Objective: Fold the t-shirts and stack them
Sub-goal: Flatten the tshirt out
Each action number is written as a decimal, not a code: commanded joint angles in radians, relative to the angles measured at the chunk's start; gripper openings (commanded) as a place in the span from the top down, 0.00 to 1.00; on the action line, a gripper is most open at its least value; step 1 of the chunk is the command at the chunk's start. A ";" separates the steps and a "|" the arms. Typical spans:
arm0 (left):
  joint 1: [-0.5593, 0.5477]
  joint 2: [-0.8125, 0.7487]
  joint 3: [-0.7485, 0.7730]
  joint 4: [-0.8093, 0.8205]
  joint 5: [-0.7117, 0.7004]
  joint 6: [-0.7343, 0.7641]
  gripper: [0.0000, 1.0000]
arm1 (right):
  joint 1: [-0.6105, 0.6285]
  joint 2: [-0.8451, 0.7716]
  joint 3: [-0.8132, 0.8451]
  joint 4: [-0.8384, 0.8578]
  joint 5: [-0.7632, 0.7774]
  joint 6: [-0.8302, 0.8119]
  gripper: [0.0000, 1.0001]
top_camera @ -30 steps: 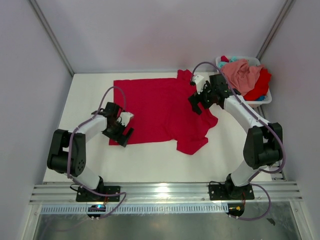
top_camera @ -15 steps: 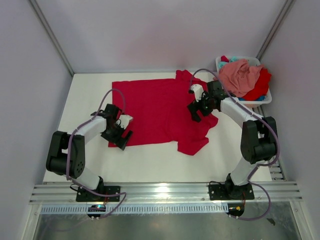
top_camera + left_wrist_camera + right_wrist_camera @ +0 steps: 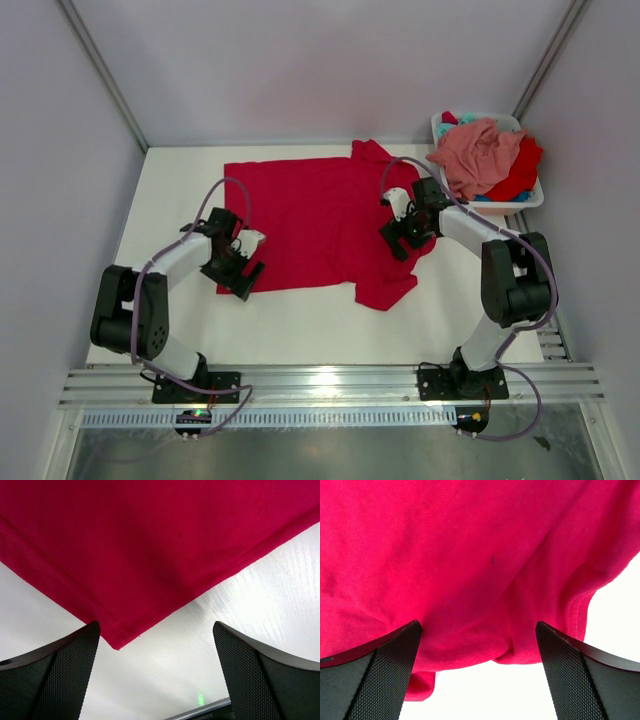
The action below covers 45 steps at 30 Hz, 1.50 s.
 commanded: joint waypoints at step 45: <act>-0.001 -0.121 0.037 -0.049 0.034 0.000 0.03 | -0.106 -0.085 -0.040 -0.261 -0.054 -0.022 0.01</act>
